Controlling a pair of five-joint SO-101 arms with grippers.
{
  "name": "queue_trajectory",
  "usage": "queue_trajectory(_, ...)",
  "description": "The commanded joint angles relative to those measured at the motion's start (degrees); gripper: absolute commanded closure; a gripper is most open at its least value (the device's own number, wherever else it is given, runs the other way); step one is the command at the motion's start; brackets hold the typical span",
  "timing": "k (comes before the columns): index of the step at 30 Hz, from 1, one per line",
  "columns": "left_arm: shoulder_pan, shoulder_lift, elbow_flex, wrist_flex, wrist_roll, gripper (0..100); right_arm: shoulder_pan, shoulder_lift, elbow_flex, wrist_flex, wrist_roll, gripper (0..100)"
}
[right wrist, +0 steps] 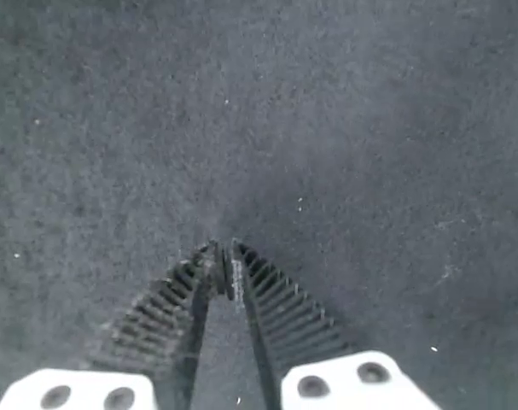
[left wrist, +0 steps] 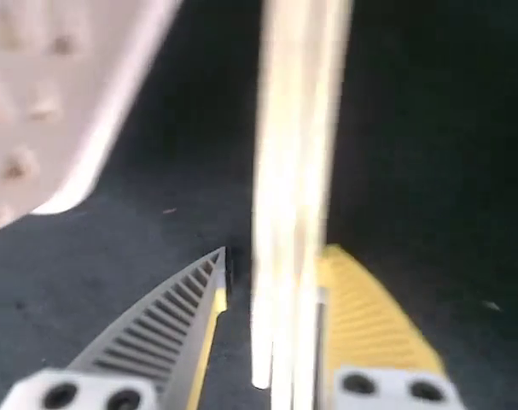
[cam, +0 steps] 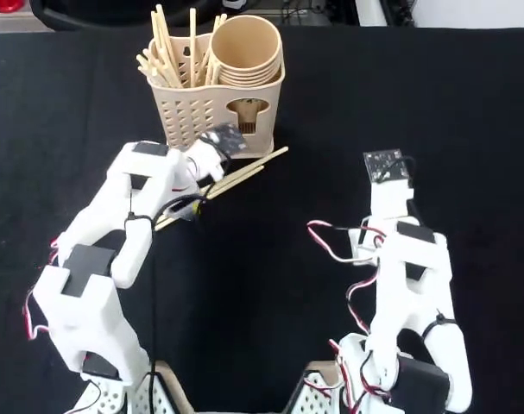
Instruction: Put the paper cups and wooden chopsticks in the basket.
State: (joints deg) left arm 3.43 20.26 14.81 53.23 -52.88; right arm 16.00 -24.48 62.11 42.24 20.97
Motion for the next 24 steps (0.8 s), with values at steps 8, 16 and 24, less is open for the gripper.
queue_trajectory(8, -1.54, 0.18, -2.51, 13.01, -7.74, 97, -1.05, -0.13, 0.31, -1.67, 0.0, 98.4)
queue_trajectory(16, -1.54, -7.3, -0.04, 20.84, -7.65, 97, -0.97, 5.76, -2.59, -1.41, -0.09, 98.5)
queue_trajectory(24, -3.56, -28.75, 16.92, 19.43, -14.77, 97, -0.97, 6.46, -3.12, -1.14, -0.09, 98.5)
